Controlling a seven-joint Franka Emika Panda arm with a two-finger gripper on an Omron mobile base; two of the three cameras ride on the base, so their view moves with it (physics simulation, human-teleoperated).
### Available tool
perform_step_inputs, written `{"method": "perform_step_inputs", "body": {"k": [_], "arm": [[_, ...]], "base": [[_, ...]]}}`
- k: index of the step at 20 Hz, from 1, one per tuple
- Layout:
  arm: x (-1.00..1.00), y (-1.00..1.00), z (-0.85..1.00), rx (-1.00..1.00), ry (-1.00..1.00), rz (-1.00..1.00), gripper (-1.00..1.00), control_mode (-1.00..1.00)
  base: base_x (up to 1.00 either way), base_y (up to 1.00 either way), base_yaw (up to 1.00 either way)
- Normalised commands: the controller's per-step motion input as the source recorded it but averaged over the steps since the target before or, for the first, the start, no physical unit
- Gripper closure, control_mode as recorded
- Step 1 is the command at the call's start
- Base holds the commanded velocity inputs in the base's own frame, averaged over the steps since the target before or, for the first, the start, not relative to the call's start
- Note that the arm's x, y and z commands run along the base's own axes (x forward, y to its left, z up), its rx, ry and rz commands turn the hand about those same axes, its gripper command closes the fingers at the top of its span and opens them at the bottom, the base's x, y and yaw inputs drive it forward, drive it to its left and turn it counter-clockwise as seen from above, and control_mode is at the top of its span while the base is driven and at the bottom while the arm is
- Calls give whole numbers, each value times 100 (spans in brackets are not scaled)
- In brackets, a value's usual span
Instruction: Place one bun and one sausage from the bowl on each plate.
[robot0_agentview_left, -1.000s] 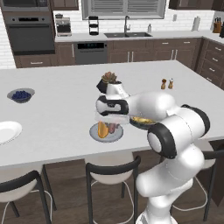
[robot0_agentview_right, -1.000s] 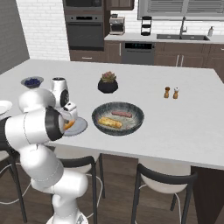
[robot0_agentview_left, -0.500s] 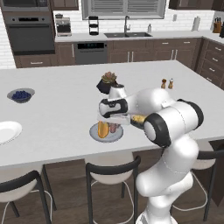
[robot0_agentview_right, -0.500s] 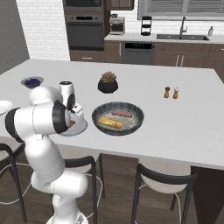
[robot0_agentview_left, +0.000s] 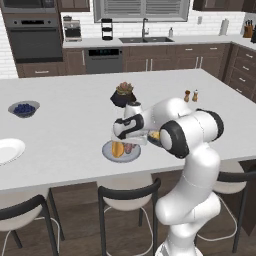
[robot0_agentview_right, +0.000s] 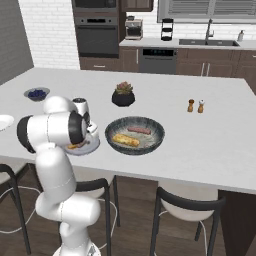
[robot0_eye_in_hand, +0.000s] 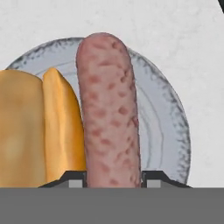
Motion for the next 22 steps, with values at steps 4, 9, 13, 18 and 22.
{"method": "perform_step_inputs", "body": {"k": [4,9,13,18,22], "arm": [[12,0,-30,0,-1,0,100,-100],[0,0,-5,0,-1,0,100,-100],[0,0,0,0,0,0,-100,-100],[0,0,0,0,0,0,-100,-100],[0,0,0,0,0,0,-100,-100]], "base": [[0,0,0],[0,0,0],[0,0,0],[0,0,0],[0,0,0]]}}
